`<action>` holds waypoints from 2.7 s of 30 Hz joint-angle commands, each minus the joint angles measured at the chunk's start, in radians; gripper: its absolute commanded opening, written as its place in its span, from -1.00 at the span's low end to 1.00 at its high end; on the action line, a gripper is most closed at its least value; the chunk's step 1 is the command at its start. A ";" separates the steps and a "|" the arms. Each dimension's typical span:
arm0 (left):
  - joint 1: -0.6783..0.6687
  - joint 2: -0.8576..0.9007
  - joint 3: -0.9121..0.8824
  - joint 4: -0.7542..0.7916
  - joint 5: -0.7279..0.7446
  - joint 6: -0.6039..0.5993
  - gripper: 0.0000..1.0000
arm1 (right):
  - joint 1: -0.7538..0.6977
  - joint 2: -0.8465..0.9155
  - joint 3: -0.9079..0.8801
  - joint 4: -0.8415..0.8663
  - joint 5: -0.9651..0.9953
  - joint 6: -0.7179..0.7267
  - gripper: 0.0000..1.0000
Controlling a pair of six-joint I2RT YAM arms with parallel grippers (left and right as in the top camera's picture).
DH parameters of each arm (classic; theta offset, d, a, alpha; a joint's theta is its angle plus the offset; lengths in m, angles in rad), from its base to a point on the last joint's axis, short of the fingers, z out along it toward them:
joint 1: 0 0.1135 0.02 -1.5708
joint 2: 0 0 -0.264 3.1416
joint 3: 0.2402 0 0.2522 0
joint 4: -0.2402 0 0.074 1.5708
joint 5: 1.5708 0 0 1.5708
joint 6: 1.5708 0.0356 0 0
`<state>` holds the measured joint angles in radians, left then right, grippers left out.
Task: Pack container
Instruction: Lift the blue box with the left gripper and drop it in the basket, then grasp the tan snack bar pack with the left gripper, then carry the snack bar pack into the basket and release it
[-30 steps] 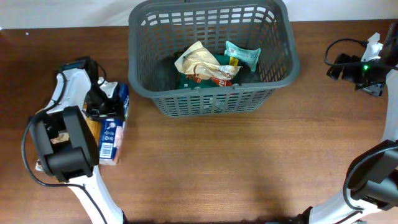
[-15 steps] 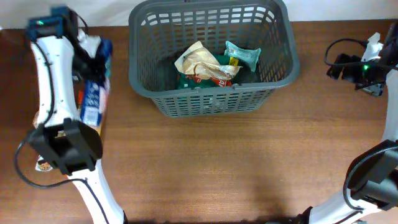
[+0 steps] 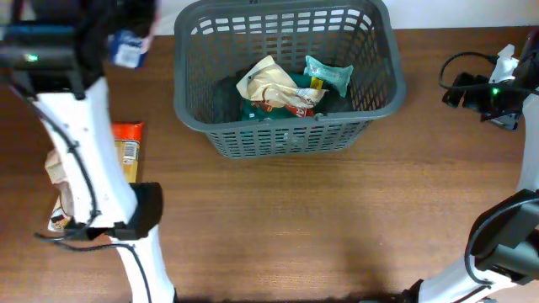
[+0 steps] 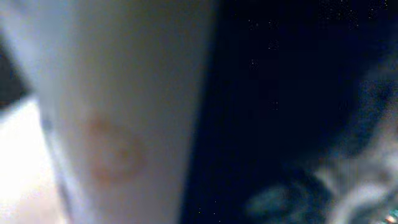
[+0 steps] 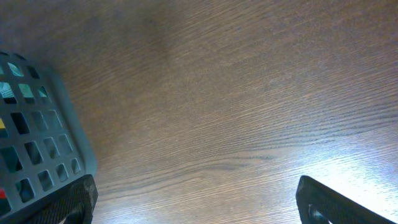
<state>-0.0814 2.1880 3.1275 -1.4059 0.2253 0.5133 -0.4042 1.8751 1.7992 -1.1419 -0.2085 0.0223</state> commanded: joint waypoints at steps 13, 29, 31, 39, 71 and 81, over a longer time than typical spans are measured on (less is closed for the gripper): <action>-0.346 0.137 -0.366 0.089 -0.172 0.435 -0.97 | 0.005 -0.008 0.001 0.002 -0.005 0.002 0.98; -0.356 0.031 -0.396 0.067 -0.410 0.243 0.99 | 0.005 -0.008 0.001 0.002 -0.005 0.002 0.99; -0.333 -0.046 -0.396 0.066 -0.410 0.202 0.99 | 0.005 -0.008 0.001 0.002 -0.005 0.002 0.98; -0.112 -0.395 -0.542 0.066 -0.406 0.152 0.99 | 0.005 -0.008 0.001 0.002 -0.005 0.002 0.98; 0.479 -0.271 -1.801 0.440 -0.265 -0.236 0.69 | 0.005 -0.008 0.001 0.002 -0.005 0.002 0.98; 0.479 -0.145 -1.800 0.479 -0.266 -0.236 0.24 | 0.005 -0.008 0.001 0.002 -0.005 0.002 0.98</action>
<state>0.3954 1.9968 1.3354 -0.9321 -0.0685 0.2867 -0.4042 1.8751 1.7992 -1.1431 -0.2085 0.0219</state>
